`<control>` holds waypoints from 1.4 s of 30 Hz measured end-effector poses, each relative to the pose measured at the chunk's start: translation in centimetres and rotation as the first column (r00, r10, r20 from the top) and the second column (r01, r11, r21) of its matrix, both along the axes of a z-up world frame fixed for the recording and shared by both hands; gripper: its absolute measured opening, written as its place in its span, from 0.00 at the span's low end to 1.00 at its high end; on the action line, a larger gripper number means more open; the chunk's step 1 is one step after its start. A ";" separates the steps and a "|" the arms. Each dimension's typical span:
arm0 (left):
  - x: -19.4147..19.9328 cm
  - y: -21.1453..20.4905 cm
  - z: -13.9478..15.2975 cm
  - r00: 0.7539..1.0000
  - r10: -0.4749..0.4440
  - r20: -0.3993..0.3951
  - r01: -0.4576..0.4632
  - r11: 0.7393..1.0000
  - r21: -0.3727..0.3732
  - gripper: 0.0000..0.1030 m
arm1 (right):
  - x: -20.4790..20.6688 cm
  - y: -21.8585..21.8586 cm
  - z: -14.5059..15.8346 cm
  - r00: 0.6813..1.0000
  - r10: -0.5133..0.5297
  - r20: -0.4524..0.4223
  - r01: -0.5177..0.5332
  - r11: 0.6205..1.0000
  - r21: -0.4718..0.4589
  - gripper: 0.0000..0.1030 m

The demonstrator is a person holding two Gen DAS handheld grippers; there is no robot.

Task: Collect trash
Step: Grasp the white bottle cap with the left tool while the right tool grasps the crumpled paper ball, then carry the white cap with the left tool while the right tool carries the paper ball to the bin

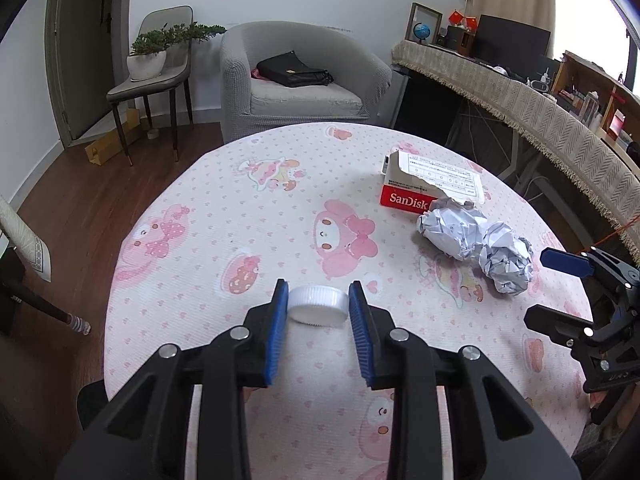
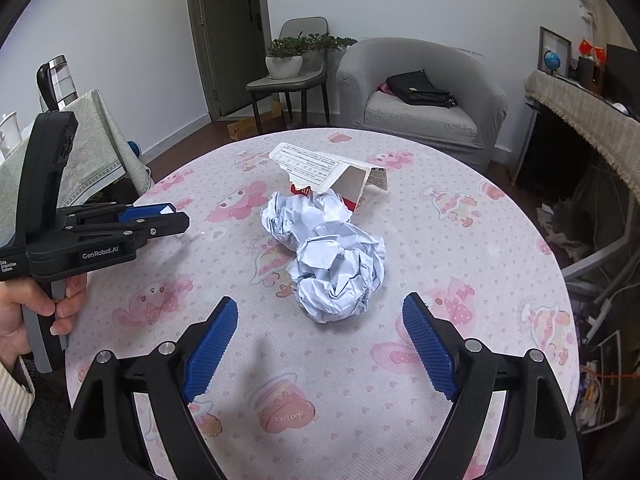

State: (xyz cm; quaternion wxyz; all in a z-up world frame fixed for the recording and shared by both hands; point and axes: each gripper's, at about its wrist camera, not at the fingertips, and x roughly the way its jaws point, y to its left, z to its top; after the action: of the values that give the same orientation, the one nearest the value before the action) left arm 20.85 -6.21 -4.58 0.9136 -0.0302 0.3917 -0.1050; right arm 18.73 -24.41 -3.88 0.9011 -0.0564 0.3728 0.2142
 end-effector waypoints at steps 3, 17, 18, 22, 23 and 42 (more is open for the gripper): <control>-0.3 0.4 0.2 1.000 0.004 0.005 -0.004 1.000 -0.005 0.32 | 0.5 0.0 0.0 1.000 -0.011 -0.006 0.011 1.000 0.010 0.83; -2.0 2.9 1.3 1.000 0.018 0.019 -0.018 1.000 0.009 0.32 | 2.5 0.6 -0.4 0.997 -0.051 -0.051 0.052 0.998 0.025 0.73; -2.1 3.1 1.4 1.000 0.019 0.020 -0.019 1.000 0.010 0.32 | 2.6 0.7 -0.4 0.997 -0.056 -0.051 0.057 0.998 0.018 0.71; -2.6 4.3 1.8 0.999 0.031 0.027 -0.032 0.999 0.008 0.32 | 3.0 0.9 -0.6 0.995 -0.071 -0.064 0.072 0.997 0.009 0.68; -2.7 4.6 2.0 0.999 0.035 0.028 -0.035 0.999 0.008 0.32 | 3.2 1.0 -0.9 0.994 -0.079 -0.075 0.079 0.997 -0.004 0.68; -4.6 9.1 2.5 0.995 0.091 0.033 -0.091 0.996 0.010 0.32 | 0.3 2.3 2.1 0.995 -0.056 -0.080 0.060 0.997 0.051 0.47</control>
State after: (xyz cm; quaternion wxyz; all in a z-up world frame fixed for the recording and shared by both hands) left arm 16.29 2.91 -2.07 0.9238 -0.0410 0.3755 -0.0617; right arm 19.04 -22.10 -1.78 0.8927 -0.0129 0.4036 0.2000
